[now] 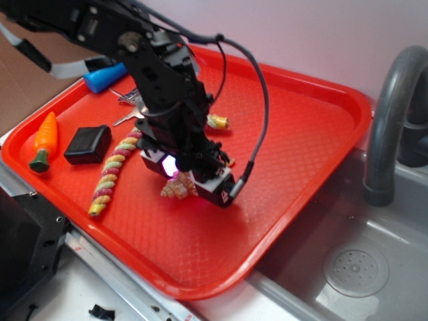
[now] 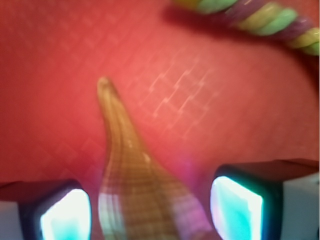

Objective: Grab the shell.

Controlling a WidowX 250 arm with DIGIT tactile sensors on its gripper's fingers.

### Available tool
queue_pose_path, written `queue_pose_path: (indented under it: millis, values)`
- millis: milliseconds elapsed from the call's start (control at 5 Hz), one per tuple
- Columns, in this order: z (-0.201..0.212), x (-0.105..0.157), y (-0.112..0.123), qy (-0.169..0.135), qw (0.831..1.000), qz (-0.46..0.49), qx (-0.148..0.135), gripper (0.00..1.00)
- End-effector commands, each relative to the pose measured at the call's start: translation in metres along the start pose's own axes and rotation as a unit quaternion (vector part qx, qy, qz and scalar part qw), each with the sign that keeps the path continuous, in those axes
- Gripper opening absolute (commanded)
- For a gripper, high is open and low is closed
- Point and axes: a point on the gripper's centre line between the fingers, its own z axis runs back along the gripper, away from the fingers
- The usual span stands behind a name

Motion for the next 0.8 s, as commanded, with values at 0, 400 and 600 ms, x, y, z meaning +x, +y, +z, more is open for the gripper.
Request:
queue_pose_path:
  millis: [0,400,600]
  values:
    - [0.000,-0.006,-0.006,-0.009,1.000,-0.017,-0.005,0.00]
    - [0.039,-0.001,0.004,-0.022,0.999,0.008,0.024,0.00]
    - [0.089,0.003,0.010,-0.030,0.999,0.021,-0.013,0.00]
